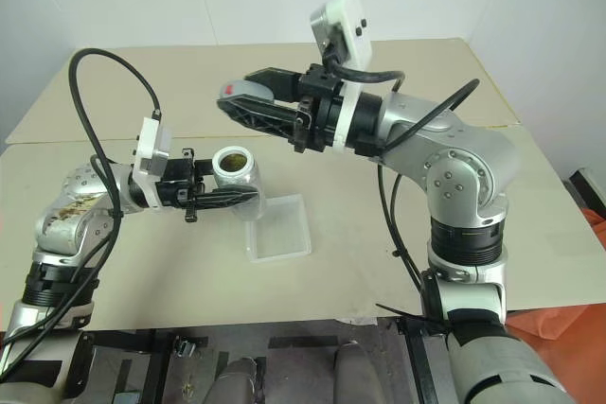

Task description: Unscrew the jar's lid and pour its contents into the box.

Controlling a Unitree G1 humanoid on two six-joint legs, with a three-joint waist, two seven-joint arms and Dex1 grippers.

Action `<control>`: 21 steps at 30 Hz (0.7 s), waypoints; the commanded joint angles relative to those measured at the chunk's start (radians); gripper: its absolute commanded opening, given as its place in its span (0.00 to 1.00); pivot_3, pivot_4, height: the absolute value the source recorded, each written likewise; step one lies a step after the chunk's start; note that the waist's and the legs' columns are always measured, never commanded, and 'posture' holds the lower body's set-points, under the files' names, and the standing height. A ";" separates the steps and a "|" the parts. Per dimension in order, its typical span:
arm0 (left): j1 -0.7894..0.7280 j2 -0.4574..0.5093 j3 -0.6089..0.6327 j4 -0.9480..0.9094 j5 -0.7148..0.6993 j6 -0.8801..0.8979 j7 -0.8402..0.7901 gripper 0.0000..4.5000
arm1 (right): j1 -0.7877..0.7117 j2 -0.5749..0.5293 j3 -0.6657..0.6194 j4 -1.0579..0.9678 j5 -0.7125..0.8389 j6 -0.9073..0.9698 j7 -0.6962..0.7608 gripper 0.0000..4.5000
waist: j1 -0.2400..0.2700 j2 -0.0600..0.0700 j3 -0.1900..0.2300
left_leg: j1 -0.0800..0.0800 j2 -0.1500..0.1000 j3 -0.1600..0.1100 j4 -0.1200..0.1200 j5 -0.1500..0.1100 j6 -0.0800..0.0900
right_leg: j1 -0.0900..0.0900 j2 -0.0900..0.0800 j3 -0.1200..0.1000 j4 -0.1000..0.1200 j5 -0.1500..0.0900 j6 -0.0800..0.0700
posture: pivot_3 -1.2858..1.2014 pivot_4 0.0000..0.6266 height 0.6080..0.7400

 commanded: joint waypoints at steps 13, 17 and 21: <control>0.012 0.028 0.094 -0.045 -0.040 0.007 0.073 0.43 | 0.393 -0.120 -0.009 -0.005 -0.347 -0.240 -0.139 0.61 | -0.004 0.001 -0.090 | 0.007 -0.001 0.003 -0.012 0.005 -0.009 | 0.004 -0.001 0.002 -0.008 0.003 0.001 | 0.52 0.00 1.00; 0.020 0.035 0.093 -0.054 -0.048 0.016 0.077 0.43 | 0.462 -0.099 0.016 0.026 -0.414 -0.284 -0.162 0.61 | -0.007 0.002 -0.100 | 0.006 0.000 0.003 -0.014 0.006 -0.009 | 0.003 -0.001 0.002 -0.006 0.003 0.001 | 0.52 0.00 1.00; 0.019 0.043 0.097 -0.060 -0.055 0.028 0.080 0.43 | 0.515 -0.084 0.047 0.068 -0.483 -0.326 -0.178 0.61 | -0.005 0.002 -0.106 | 0.007 0.000 0.003 -0.014 0.006 -0.010 | 0.003 -0.001 0.002 -0.007 0.003 0.001 | 0.52 0.00 1.00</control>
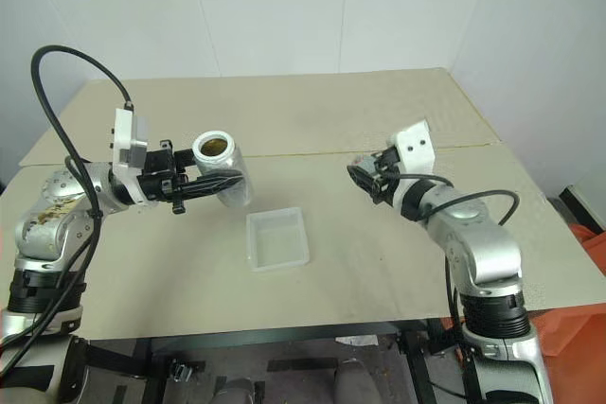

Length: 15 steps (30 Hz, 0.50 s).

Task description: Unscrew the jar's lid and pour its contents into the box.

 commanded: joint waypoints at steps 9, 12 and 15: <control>0.020 0.019 0.040 -0.071 -0.032 0.023 0.032 0.43 | 0.088 0.063 0.068 0.087 -0.139 -0.074 -0.026 0.61 | -0.002 0.000 -0.010 | 0.001 0.000 0.000 0.000 0.000 0.000 | 0.001 0.000 0.000 0.000 0.000 0.000 | 0.52 0.00 1.00; 0.030 0.013 0.039 -0.082 -0.034 0.027 0.044 0.43 | 0.117 0.068 0.085 0.059 -0.143 -0.053 -0.019 0.61 | -0.001 0.000 -0.011 | 0.001 0.000 0.000 0.000 0.000 0.000 | 0.001 0.000 0.000 0.001 0.000 0.000 | 0.52 0.00 1.00; 0.032 0.009 0.035 -0.082 -0.033 0.027 0.052 0.43 | 0.124 0.070 0.086 0.057 -0.151 -0.040 -0.018 0.81 | -0.002 0.000 -0.012 | 0.001 0.000 0.000 0.000 0.000 0.000 | 0.001 0.000 0.000 0.000 0.000 0.000 | 0.52 0.00 1.00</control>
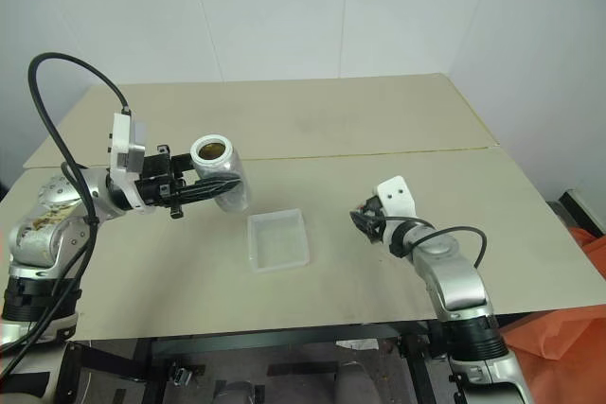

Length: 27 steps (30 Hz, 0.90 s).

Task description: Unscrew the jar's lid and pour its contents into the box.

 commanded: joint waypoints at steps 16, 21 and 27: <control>-0.006 -0.067 -0.136 0.110 0.441 -0.452 0.268 0.43 | -0.071 -0.246 -0.154 -0.375 0.294 0.290 0.306 1.00 | 0.005 0.000 -0.003 | 0.004 0.000 0.000 0.000 0.000 0.000 | 0.006 0.000 0.000 -0.002 0.000 0.000 | 0.52 0.00 1.00; -0.107 -0.034 -0.270 0.390 0.911 -0.969 0.612 0.43 | -0.118 -0.299 -0.186 -0.454 0.419 0.349 0.364 1.00 | 0.021 0.000 -0.003 | 0.019 0.000 0.000 -0.003 -0.002 0.003 | 0.024 0.001 -0.002 -0.015 0.001 0.001 | 0.52 0.00 1.00; -0.295 0.069 -0.471 0.610 1.526 -1.293 1.271 0.43 | -0.156 -0.317 -0.175 -0.471 0.471 0.350 0.365 1.00 | 0.057 -0.001 -0.003 | 0.020 0.000 0.000 -0.002 -0.003 0.005 | 0.026 0.000 -0.001 -0.016 0.001 0.002 | 0.52 0.00 1.00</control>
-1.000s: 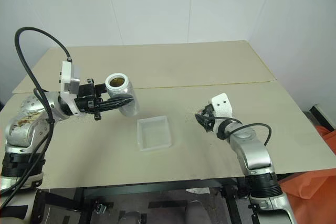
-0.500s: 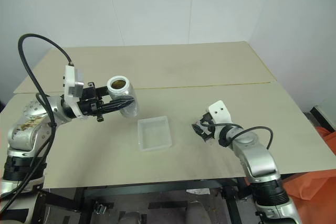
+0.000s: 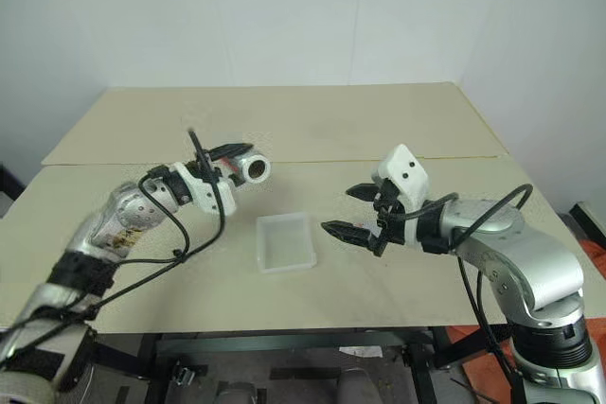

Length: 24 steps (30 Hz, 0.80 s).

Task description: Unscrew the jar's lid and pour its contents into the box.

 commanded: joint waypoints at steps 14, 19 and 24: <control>-0.314 0.000 -0.474 0.198 0.785 0.116 0.850 0.43 | -0.095 0.003 -0.012 -0.029 0.070 -0.017 -0.013 1.00 | 0.038 0.000 0.000 | -0.004 -0.001 0.001 0.001 0.001 -0.001 | -0.001 -0.001 0.000 0.002 0.002 0.003 | 0.52 0.00 1.00; -0.308 -0.020 -0.480 0.197 0.751 0.129 0.842 0.43 | -0.089 0.001 -0.015 -0.045 0.089 -0.017 -0.034 1.00 | 0.036 0.000 0.000 | -0.004 -0.001 0.001 0.001 0.001 -0.002 | -0.001 -0.001 0.000 0.002 0.002 0.003 | 0.52 0.00 1.00; -0.282 -0.014 -0.429 0.237 0.608 0.079 0.759 0.43 | -0.078 0.001 -0.015 -0.058 0.097 -0.016 -0.047 1.00 | 0.036 0.000 0.000 | -0.004 -0.001 0.001 0.001 0.001 -0.002 | -0.001 -0.001 0.000 0.002 0.002 0.003 | 0.52 0.00 1.00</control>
